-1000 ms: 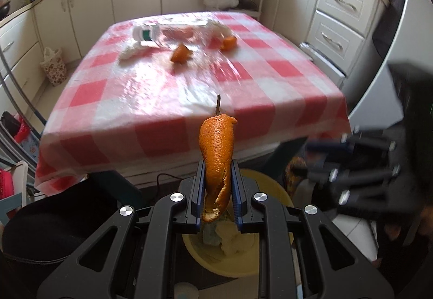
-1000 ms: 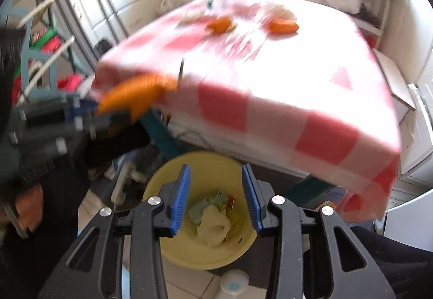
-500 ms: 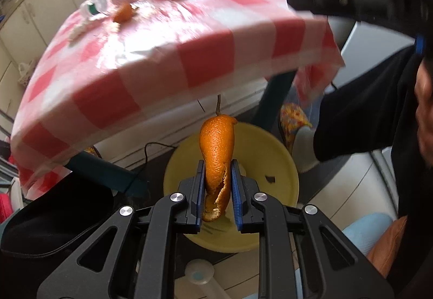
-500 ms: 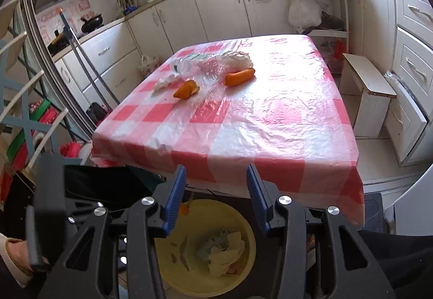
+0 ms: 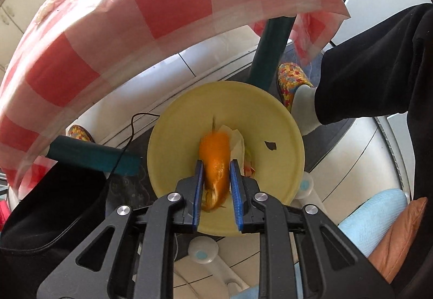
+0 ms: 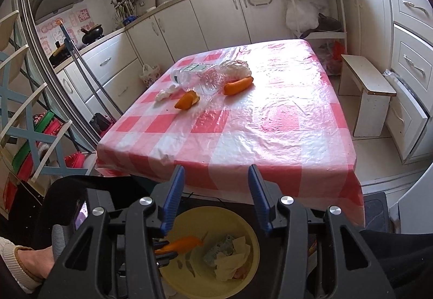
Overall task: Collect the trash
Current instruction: 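Open the left gripper over the bucket to drop the orange peel, then raise the left gripper to the table and grasp a crumpled white tissue, then grasp an orange peel with the right gripper while the left gripper holds the tissue, then lower the orange peel into the bucket and open the right gripper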
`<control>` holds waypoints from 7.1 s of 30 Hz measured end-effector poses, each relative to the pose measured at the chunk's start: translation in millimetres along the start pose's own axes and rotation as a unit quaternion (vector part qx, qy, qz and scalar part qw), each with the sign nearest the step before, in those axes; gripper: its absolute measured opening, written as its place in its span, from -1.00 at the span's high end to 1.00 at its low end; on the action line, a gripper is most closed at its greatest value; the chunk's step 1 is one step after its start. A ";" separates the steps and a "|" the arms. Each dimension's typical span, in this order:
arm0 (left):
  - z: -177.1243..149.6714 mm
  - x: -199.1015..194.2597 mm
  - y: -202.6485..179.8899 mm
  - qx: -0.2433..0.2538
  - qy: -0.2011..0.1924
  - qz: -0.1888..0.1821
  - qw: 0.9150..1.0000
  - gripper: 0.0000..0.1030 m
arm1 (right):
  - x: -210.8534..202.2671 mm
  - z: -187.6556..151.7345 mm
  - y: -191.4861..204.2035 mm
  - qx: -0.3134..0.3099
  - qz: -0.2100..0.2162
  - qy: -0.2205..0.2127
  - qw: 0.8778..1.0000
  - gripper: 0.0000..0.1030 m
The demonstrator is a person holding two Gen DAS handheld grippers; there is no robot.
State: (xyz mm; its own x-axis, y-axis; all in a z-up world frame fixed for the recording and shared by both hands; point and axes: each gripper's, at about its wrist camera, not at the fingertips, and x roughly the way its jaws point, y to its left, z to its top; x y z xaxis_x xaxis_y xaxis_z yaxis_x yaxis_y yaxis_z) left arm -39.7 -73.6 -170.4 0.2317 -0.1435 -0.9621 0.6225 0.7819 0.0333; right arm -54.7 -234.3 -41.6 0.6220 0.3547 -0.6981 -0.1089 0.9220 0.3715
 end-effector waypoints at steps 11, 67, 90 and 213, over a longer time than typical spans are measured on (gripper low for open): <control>1.6 1.5 0.7 0.002 0.005 0.002 1.000 0.32 | 0.6 0.6 -0.2 -0.001 0.002 -0.001 1.000 0.06; 20.0 -62.2 92.2 -0.186 -0.152 0.026 0.970 -0.08 | 27.6 5.7 7.1 -0.005 0.014 0.023 1.000 0.02; 162.4 -44.5 232.1 -0.211 -0.177 0.102 0.956 -0.14 | 60.2 16.3 10.4 0.009 0.030 0.054 0.998 0.02; -19.9 -124.4 46.1 -0.148 -0.278 0.078 0.946 0.64 | 80.0 -68.4 54.5 -0.139 0.016 0.220 0.965 0.26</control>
State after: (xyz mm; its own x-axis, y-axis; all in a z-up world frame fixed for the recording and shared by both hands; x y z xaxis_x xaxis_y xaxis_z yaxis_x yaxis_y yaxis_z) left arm -54.7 -7.6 -54.5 0.7117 -0.2446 -0.6585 0.3313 0.9435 0.0076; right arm -64.0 -145.1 -119.1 0.2320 0.3585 -0.9043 -0.3636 0.8942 0.2612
